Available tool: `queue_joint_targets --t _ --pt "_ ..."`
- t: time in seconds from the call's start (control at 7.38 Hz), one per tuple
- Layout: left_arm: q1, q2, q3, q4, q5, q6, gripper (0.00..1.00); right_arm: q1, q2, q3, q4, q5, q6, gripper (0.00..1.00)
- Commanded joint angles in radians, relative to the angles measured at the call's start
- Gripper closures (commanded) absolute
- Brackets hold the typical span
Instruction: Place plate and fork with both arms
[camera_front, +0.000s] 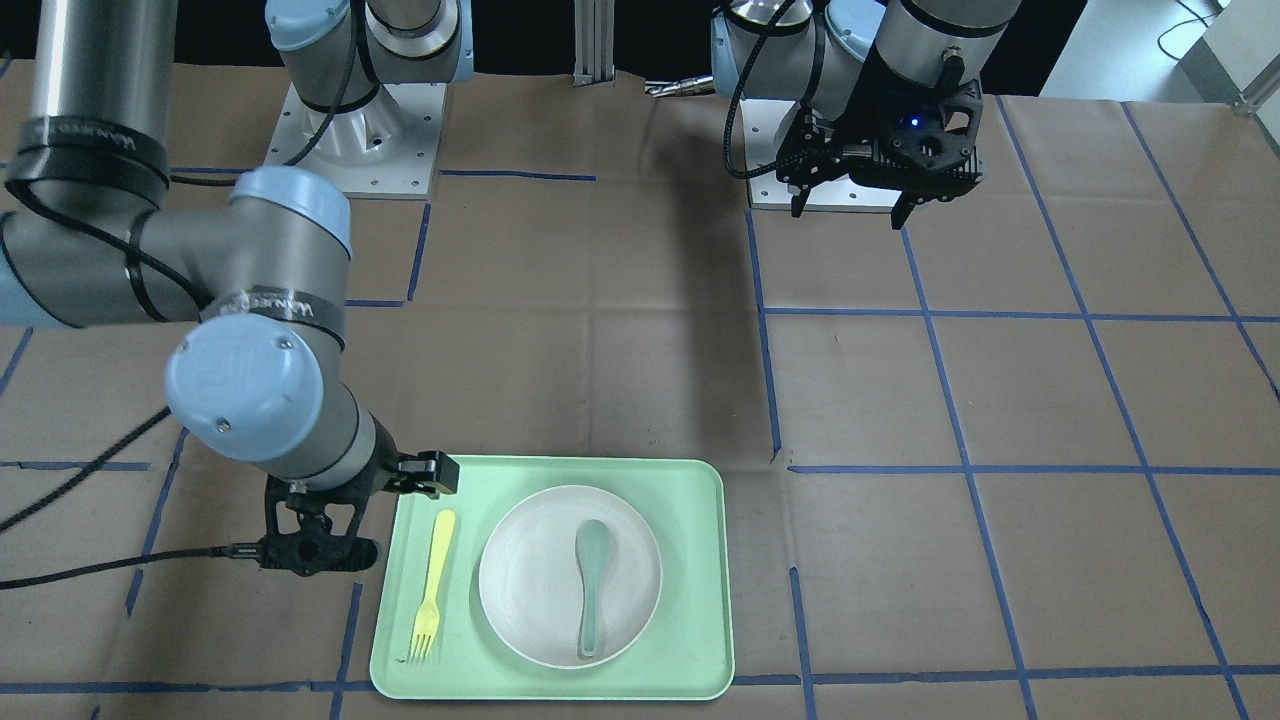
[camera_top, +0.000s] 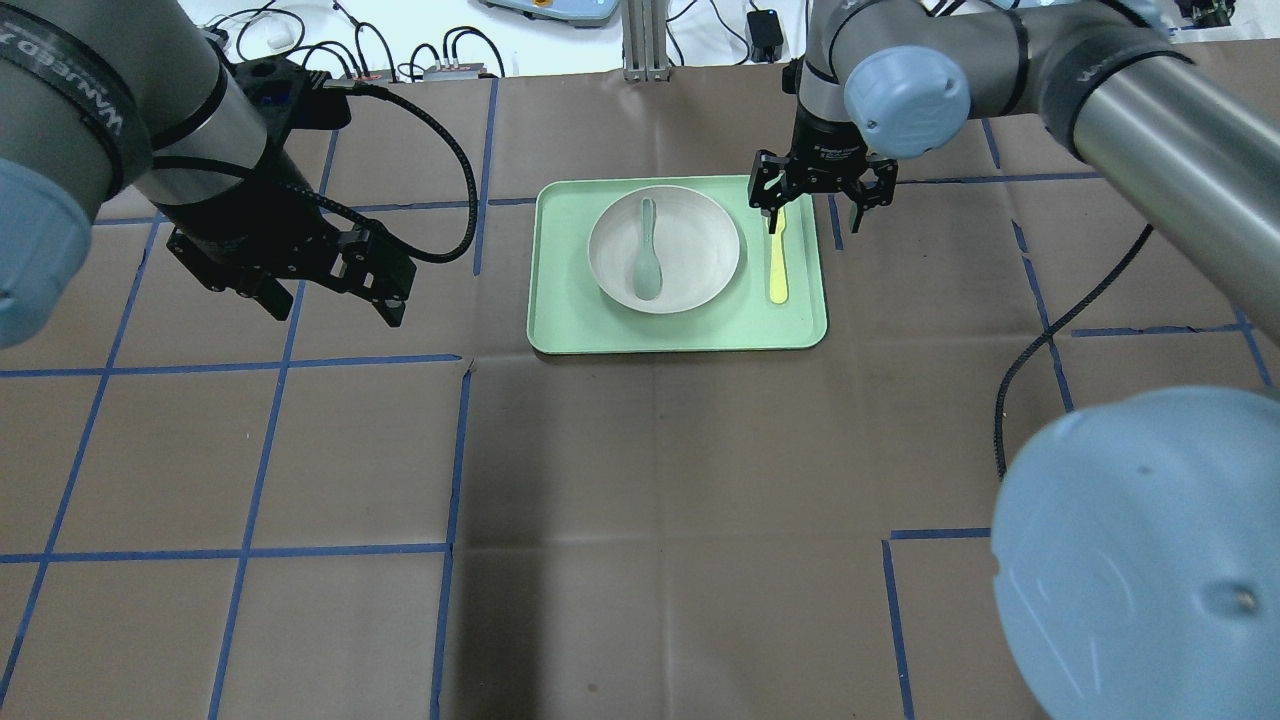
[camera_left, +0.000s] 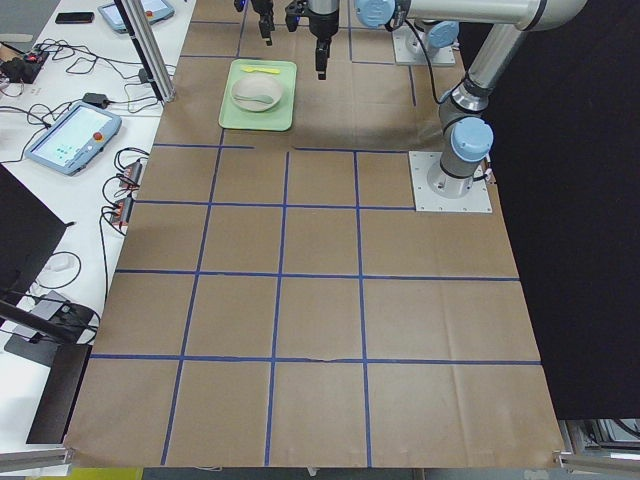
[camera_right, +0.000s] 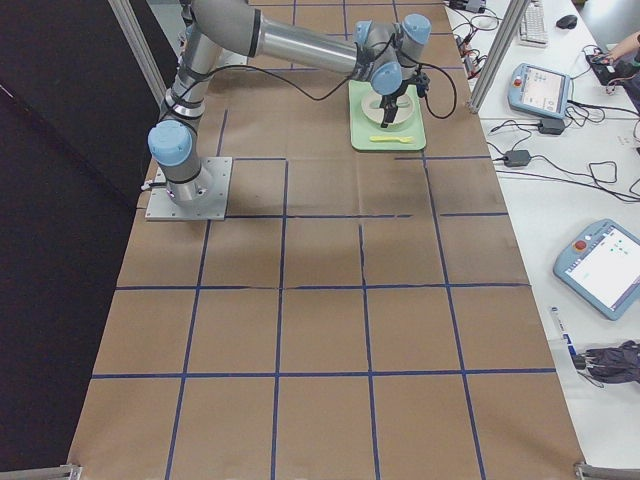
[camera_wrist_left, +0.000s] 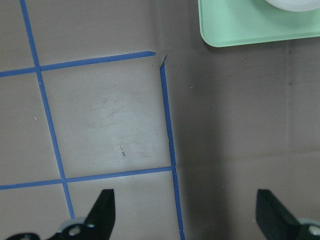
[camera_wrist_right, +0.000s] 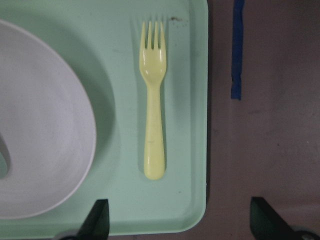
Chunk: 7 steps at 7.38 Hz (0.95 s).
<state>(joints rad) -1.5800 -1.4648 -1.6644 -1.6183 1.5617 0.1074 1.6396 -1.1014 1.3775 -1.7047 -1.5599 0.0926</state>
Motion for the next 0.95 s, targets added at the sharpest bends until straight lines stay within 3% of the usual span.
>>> queue_joint_targets --t 0.0,0.54,0.81 --pt "0.0 0.0 0.0 0.0 0.0 0.0 0.0 -0.041 -0.174 0.069 0.103 -0.002 -0.088 0.0" --pt "0.0 0.0 0.0 0.0 0.0 0.0 0.0 -0.055 -0.499 0.312 0.074 -0.003 -0.083 0.0" --pt "0.0 0.0 0.0 0.0 0.0 0.0 0.0 -0.085 -0.54 0.328 0.071 0.004 -0.09 0.0"
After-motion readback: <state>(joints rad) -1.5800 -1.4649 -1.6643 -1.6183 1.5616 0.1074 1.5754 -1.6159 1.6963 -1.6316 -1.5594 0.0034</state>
